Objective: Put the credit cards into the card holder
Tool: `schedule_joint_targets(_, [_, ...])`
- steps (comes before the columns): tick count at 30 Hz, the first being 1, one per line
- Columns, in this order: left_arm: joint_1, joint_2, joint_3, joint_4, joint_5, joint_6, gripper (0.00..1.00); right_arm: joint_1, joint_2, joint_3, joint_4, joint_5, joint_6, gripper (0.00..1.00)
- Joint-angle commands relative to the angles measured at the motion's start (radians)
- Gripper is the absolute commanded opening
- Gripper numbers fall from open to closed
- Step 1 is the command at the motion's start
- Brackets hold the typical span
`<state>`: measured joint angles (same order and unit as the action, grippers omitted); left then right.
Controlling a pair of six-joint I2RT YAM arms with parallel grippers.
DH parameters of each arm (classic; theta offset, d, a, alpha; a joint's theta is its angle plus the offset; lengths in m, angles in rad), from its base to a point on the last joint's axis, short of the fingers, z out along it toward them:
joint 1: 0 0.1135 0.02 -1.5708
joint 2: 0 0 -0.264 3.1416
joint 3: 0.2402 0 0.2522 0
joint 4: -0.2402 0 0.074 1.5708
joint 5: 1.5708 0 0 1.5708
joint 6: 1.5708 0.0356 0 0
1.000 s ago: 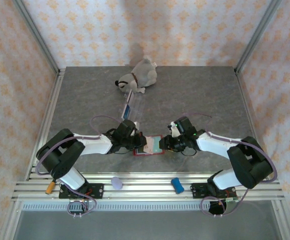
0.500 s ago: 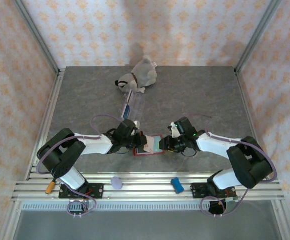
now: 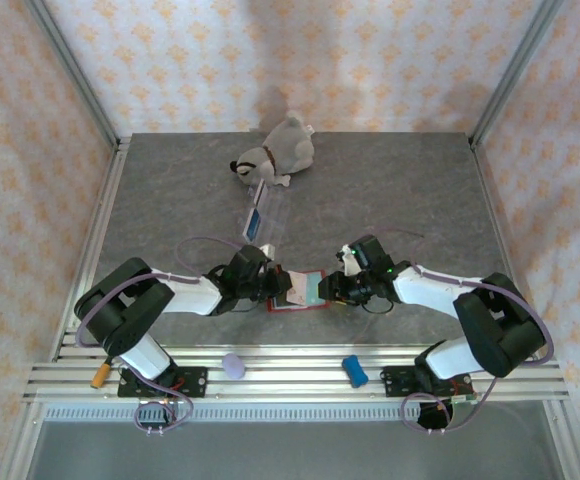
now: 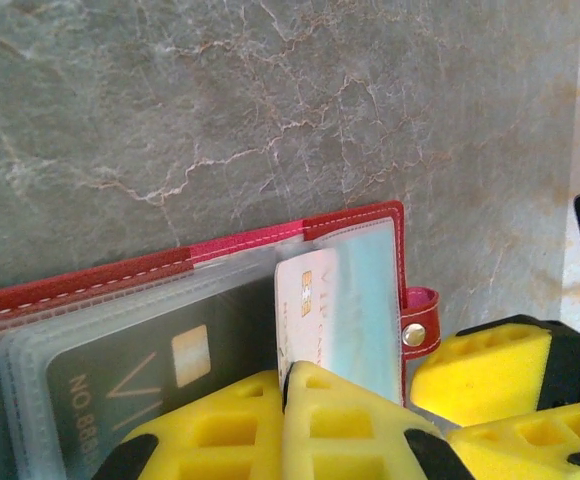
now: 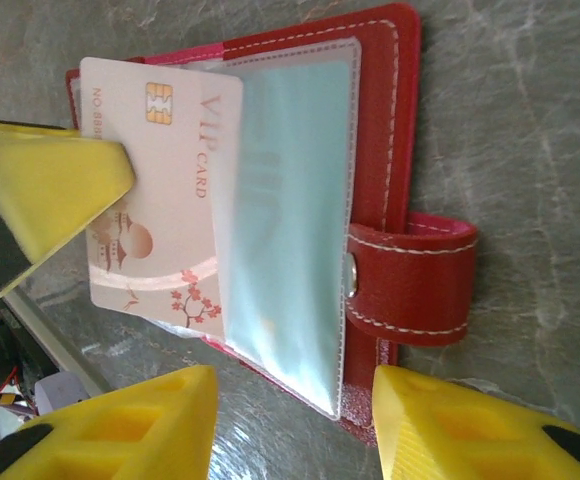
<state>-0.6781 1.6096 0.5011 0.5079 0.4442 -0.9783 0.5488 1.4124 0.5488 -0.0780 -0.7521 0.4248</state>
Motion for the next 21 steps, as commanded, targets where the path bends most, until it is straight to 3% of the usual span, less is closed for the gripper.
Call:
schedule_joint_targets(1, [0.006, 0.032, -0.032, 0.048, -0.054, -0.037, 0.00, -0.001, 0.005, -0.013, 0.038, -0.019, 0.020, 0.43])
schedule_joint_targets(21, [-0.035, 0.040, -0.060, 0.123, -0.103, -0.094, 0.00, 0.023, 0.033, -0.036, 0.096, -0.029, 0.051, 0.37])
